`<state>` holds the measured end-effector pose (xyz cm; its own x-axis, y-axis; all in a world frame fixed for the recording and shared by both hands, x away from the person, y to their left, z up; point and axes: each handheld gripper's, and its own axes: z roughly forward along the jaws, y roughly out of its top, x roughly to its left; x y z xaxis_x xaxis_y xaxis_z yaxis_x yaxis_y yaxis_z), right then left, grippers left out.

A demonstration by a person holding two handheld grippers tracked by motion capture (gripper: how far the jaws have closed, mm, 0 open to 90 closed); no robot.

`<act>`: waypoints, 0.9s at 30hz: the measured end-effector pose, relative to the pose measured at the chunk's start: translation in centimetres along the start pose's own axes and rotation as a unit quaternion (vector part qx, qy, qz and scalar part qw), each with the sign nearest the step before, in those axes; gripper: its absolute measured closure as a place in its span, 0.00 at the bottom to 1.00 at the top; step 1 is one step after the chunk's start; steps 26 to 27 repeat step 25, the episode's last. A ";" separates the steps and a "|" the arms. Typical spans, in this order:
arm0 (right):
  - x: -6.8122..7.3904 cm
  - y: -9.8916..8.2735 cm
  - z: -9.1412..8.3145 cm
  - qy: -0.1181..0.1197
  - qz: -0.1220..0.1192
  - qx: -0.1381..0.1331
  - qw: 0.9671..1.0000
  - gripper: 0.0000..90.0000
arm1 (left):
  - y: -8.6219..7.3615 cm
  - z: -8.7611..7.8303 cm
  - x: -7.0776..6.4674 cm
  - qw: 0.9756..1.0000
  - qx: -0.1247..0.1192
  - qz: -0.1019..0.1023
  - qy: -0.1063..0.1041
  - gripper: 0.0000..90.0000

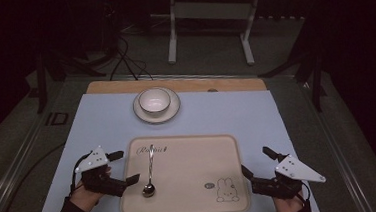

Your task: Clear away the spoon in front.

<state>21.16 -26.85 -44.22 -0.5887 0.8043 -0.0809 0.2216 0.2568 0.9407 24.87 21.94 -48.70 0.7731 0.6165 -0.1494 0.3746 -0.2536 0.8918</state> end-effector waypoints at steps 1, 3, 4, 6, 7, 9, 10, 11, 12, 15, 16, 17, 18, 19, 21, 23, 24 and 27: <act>0.0 0.0 0.0 0.000 -0.001 0.002 1.000 0.13 | -0.1 0.1 0.0 1.000 0.001 0.001 0.000 0.00; 0.0 0.0 0.0 0.000 0.000 0.002 1.000 0.13 | -0.3 0.2 0.1 1.000 0.006 0.005 0.003 0.00; 0.0 0.0 0.1 0.000 -0.001 0.003 1.000 0.13 | -0.4 0.2 0.1 1.000 0.005 0.007 0.002 0.00; 0.0 0.0 0.0 0.001 -0.002 0.002 1.000 0.13 | -0.6 0.2 0.1 1.000 0.007 0.011 0.004 0.00; 0.0 0.0 0.0 0.001 -0.002 0.002 1.000 0.13 | -0.7 0.2 0.1 1.000 0.006 0.014 0.004 0.00; 0.0 0.0 0.1 0.002 -0.002 0.002 1.000 0.13 | -0.8 0.3 0.1 1.000 0.005 0.014 0.006 0.00; 0.0 0.0 0.1 0.002 -0.002 0.003 1.000 0.13 | -0.8 0.3 0.1 1.000 0.004 0.014 0.004 0.00; 0.0 0.0 0.1 0.002 -0.002 0.003 1.000 0.13 | -0.8 0.3 0.1 1.000 0.004 0.014 0.005 0.00; 0.0 0.0 0.1 0.002 -0.002 0.004 1.000 0.13 | -0.8 0.3 0.1 1.000 0.004 0.014 0.005 0.00; 0.0 -0.1 0.1 0.003 -0.003 0.004 1.000 0.13 | -0.9 0.5 0.0 1.000 0.006 0.020 0.005 0.00; 0.0 -0.1 0.2 0.004 -0.002 0.005 1.000 0.13 | -0.9 0.5 0.1 1.000 0.007 0.019 0.003 0.00; 0.0 -0.1 0.2 0.004 -0.002 0.006 1.000 0.13 | -0.9 0.6 0.1 1.000 0.008 0.018 0.003 0.00; 0.0 -0.1 0.2 0.004 -0.001 0.006 1.000 0.13 | -0.9 0.7 0.0 1.000 0.008 0.018 0.001 0.00; -0.1 -0.1 0.2 0.004 -0.001 0.007 1.000 0.13 | -0.9 0.8 0.0 1.000 0.009 0.017 0.000 0.00; -0.1 -0.1 0.2 0.004 0.000 0.007 1.000 0.13 | -0.9 0.8 0.0 1.000 0.010 0.018 -0.001 0.00; -0.1 -0.1 0.2 0.004 0.000 0.007 1.000 0.13 | -0.9 0.8 0.0 1.000 0.010 0.018 -0.002 0.00; -0.1 -0.1 0.2 0.004 0.000 0.007 1.000 0.13 | -0.9 0.8 -0.1 1.000 0.010 0.018 -0.003 0.00; -0.1 -0.1 0.2 0.005 0.000 0.007 1.000 0.13 | -0.9 0.8 -0.1 1.000 0.009 0.017 -0.003 0.00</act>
